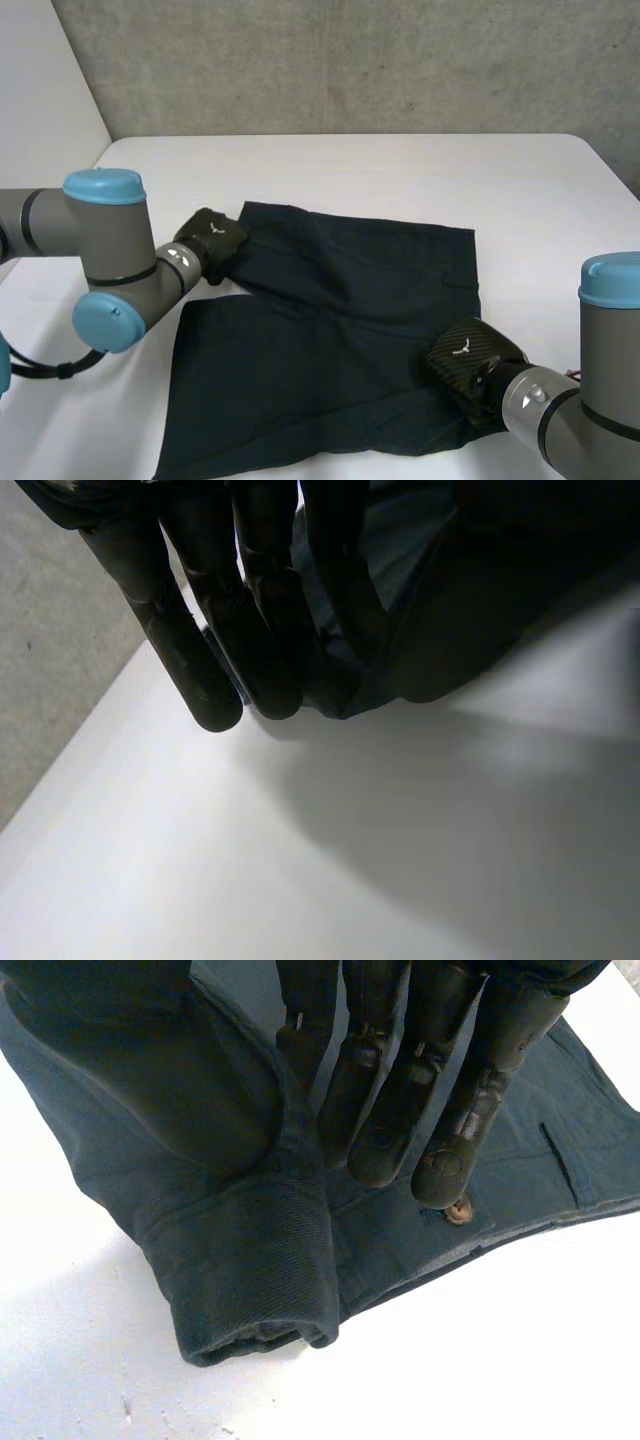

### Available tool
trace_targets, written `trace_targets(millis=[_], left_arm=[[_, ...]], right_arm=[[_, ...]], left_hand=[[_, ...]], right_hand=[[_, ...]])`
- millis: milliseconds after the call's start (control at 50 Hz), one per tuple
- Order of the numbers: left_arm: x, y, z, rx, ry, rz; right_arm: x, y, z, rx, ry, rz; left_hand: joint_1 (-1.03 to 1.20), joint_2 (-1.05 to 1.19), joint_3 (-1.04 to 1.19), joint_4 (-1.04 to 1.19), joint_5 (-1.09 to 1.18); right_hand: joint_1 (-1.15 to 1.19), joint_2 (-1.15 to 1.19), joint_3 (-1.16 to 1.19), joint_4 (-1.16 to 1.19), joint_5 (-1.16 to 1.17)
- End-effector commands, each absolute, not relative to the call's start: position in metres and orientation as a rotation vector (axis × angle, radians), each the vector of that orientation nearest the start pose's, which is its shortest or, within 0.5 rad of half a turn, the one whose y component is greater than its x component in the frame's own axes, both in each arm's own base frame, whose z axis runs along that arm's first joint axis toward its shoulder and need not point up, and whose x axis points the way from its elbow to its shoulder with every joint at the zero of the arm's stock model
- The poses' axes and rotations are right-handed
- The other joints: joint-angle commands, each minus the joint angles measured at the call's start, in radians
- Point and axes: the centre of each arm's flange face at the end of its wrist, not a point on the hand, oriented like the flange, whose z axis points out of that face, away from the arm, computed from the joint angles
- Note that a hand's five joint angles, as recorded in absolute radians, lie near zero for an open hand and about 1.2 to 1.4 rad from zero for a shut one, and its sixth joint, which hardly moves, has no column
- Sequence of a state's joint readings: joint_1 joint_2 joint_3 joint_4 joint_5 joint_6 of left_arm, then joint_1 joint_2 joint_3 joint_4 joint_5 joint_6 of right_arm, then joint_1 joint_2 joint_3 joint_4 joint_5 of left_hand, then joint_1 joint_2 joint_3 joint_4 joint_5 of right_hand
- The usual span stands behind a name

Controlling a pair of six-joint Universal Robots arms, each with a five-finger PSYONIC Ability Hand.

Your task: Fold the shorts.

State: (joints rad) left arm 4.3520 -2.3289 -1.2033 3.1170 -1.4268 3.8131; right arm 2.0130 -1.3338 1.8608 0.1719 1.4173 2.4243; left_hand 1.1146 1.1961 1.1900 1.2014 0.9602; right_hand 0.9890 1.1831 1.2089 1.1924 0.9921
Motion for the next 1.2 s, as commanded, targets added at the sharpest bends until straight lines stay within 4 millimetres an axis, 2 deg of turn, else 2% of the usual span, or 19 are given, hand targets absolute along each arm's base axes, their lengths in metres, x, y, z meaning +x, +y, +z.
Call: trace_targets(millis=[20, 120, 200, 360, 460, 580, 620, 760, 840, 920, 1060, 1100, 1200], left_arm=[[-0.271, -0.334, 0.128, 1.281, 2.2, -1.612], [-0.263, -0.336, 0.128, 1.209, 2.197, -1.561], [-0.263, -0.333, 0.138, 1.201, 2.186, -1.595], [-0.274, -0.323, 0.168, 1.222, 2.226, -1.772], [-0.278, -0.322, 0.166, 1.249, 2.3, -1.813], [-0.278, -0.327, 0.161, 1.253, 2.303, -1.805], [-0.278, -0.331, 0.152, 1.261, 2.312, -1.784], [-0.28, -0.342, 0.14, 1.249, 2.319, -1.763], [-0.277, -0.347, 0.136, 1.234, 2.323, -1.752], [-0.266, -0.354, 0.134, 1.185, 2.324, -1.715], [-0.25, -0.356, 0.131, 1.068, 2.326, -1.63], [-0.242, -0.354, 0.131, 1.013, 2.337, -1.586], [-0.236, -0.345, 0.132, 0.994, 2.348, -1.545]], right_arm=[[0.241, -0.169, 0.157, -1.629, 2.304, -1.327], [0.24, -0.168, 0.157, -1.628, 2.308, -1.326], [0.24, -0.169, 0.157, -1.627, 2.308, -1.326], [0.239, -0.167, 0.156, -1.628, 2.311, -1.317], [0.239, -0.167, 0.155, -1.628, 2.312, -1.314], [0.239, -0.166, 0.154, -1.629, 2.312, -1.307], [0.239, -0.166, 0.154, -1.629, 2.312, -1.307], [0.238, -0.166, 0.154, -1.626, 2.316, -1.306], [0.238, -0.166, 0.154, -1.626, 2.317, -1.306], [0.238, -0.166, 0.154, -1.627, 2.314, -1.308], [0.238, -0.167, 0.155, -1.627, 2.315, -1.315], [0.238, -0.167, 0.155, -1.627, 2.315, -1.315], [0.239, -0.165, 0.156, -1.629, 2.313, -1.314]], left_hand=[[0.259, 0.177, 0.183, 0.172, 0.239], [0.133, 0.051, 0.057, 0.046, 0.113], [-0.43, -0.512, -0.506, -0.517, -0.45], [-0.449, -0.53, -0.524, -0.536, -0.469], [-0.452, -0.533, -0.527, -0.539, -0.472], [-0.455, -0.536, -0.53, -0.542, -0.475], [-0.446, -0.528, -0.521, -0.533, -0.466], [-0.32, -0.401, -0.395, -0.407, -0.34], [-0.106, -0.187, -0.181, -0.193, -0.126], [0.281, 0.199, 0.206, 0.194, 0.261], [0.282, 0.2, 0.206, 0.195, 0.262], [0.282, 0.2, 0.206, 0.195, 0.262], [0.282, 0.2, 0.206, 0.195, 0.262]], right_hand=[[0.407, 0.213, 0.187, 0.204, 0.23], [0.407, 0.213, 0.187, 0.204, 0.23], [0.407, 0.213, 0.187, 0.204, 0.23], [0.407, 0.213, 0.187, 0.204, 0.23], [0.407, 0.213, 0.187, 0.204, 0.23], [0.407, 0.213, 0.187, 0.204, 0.23], [0.407, 0.213, 0.187, 0.204, 0.23], [0.407, 0.213, 0.187, 0.204, 0.23], [0.407, 0.213, 0.187, 0.204, 0.23], [0.407, 0.213, 0.187, 0.204, 0.23], [0.407, 0.213, 0.187, 0.204, 0.23], [0.407, 0.213, 0.187, 0.204, 0.23], [0.407, 0.213, 0.187, 0.204, 0.23]])
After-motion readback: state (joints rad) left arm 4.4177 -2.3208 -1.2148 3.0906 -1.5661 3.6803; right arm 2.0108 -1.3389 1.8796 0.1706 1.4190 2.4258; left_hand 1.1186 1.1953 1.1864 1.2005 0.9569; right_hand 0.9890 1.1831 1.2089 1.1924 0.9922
